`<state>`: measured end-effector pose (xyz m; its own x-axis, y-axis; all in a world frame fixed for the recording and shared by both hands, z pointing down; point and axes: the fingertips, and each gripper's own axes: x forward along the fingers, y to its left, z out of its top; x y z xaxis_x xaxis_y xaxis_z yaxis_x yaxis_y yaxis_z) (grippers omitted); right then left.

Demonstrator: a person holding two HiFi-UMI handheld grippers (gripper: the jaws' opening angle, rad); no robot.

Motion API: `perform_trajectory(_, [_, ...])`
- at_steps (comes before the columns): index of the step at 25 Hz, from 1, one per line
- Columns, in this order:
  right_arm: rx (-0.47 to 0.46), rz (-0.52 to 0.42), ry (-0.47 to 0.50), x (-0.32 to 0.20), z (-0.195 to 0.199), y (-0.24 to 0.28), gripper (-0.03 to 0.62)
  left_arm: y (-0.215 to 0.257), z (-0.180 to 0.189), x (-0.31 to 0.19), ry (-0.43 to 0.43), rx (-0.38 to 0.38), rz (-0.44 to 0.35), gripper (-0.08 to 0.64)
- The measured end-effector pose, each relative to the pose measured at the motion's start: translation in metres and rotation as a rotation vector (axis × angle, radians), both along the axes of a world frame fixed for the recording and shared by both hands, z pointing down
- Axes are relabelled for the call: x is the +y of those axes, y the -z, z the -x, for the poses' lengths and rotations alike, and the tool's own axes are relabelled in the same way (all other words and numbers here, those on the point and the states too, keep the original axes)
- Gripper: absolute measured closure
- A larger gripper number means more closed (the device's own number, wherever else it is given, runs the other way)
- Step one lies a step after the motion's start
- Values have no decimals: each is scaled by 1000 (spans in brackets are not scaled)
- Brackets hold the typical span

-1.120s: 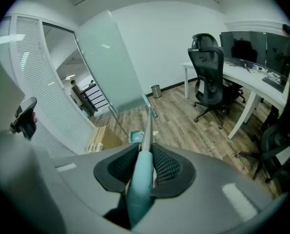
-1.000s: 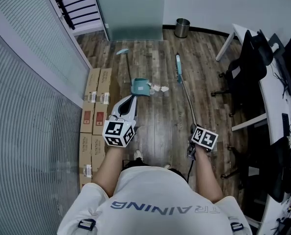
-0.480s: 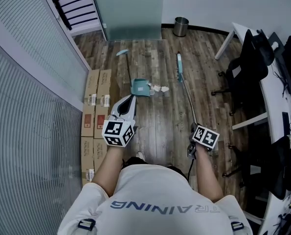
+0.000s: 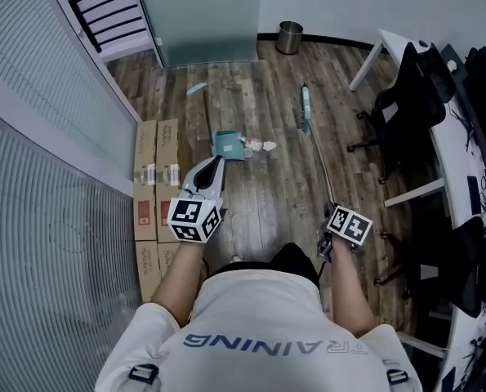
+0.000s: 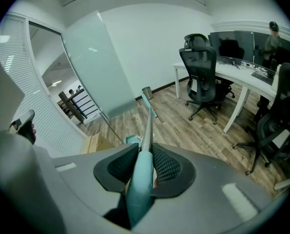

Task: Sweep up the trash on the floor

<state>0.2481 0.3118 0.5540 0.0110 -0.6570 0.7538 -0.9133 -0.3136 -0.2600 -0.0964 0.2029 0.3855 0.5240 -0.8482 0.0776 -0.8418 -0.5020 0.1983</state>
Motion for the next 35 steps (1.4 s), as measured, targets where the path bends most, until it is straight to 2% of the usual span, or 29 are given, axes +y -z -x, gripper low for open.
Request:
perform_trajectory(5, [-6, 23, 6, -37, -7, -11, 483, -5, -3, -38, 14, -10, 6, 560])
perform_trajectory(11, [-42, 33, 63, -118, -13, -23, 483, -6, -9, -101, 71, -34, 17, 560])
perform_trajectory(17, [-59, 39, 147, -208, -35, -23, 483, 6, -42, -175, 123, -50, 10, 560])
perform_trajectory(22, [-61, 65, 201, -273, -67, -32, 483, -2, -65, -220, 177, -77, 26, 560])
perform_trajectory(29, [-64, 137, 248, -337, -81, -60, 483, -33, -54, -260, 260, -111, 112, 560])
perform_trajectory(35, [-64, 200, 261, -374, -66, -83, 483, -59, -39, -305, 264, -108, 163, 560])
